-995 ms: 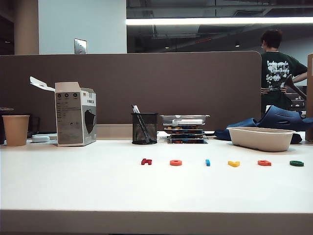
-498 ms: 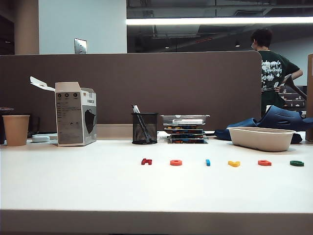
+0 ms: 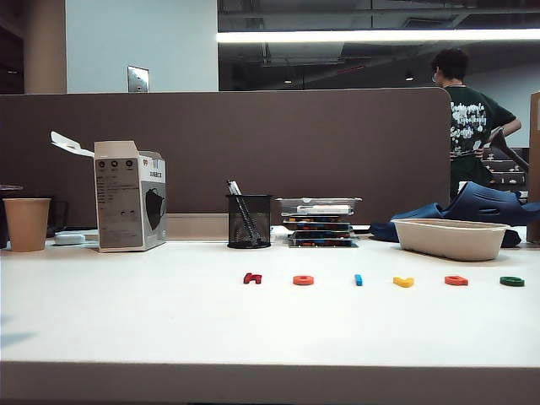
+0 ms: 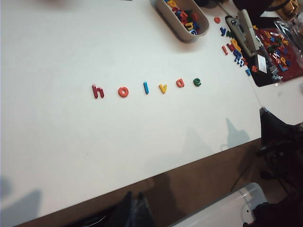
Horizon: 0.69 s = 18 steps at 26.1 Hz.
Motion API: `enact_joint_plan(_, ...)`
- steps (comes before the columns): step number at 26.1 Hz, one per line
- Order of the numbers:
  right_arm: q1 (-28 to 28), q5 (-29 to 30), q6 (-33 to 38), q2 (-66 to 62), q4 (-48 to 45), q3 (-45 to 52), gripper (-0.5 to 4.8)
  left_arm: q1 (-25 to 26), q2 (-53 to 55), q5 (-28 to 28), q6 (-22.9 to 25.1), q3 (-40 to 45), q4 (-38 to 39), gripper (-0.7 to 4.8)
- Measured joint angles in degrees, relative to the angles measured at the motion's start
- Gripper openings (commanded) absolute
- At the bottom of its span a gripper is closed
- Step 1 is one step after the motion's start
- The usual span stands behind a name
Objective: Select the appropriate letters from the row of letter magnets placed on the table to arrange into the word "love".
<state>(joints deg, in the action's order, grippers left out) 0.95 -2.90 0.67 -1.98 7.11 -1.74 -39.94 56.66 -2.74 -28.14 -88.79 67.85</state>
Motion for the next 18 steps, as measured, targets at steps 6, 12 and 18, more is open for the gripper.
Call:
enact_joint_plan(6,0.0,2.2,0.6,-4.8,10.0,-14.9,-0.05,0.0,0.0,0.0,-0.2,0.0,-0.4,-0.05)
enact_joint_plan(12,0.2,11.3,2.2,-19.4,15.7,-29.4,-0.05,0.0,0.0,0.4,-0.2,0.0,-0.4,-0.05)
enact_joint_plan(18,2.1,13.0,5.1,-36.8,20.4,-43.7,-0.05,0.0,0.0,2.3,-0.2,0.0,-0.4,-0.05)
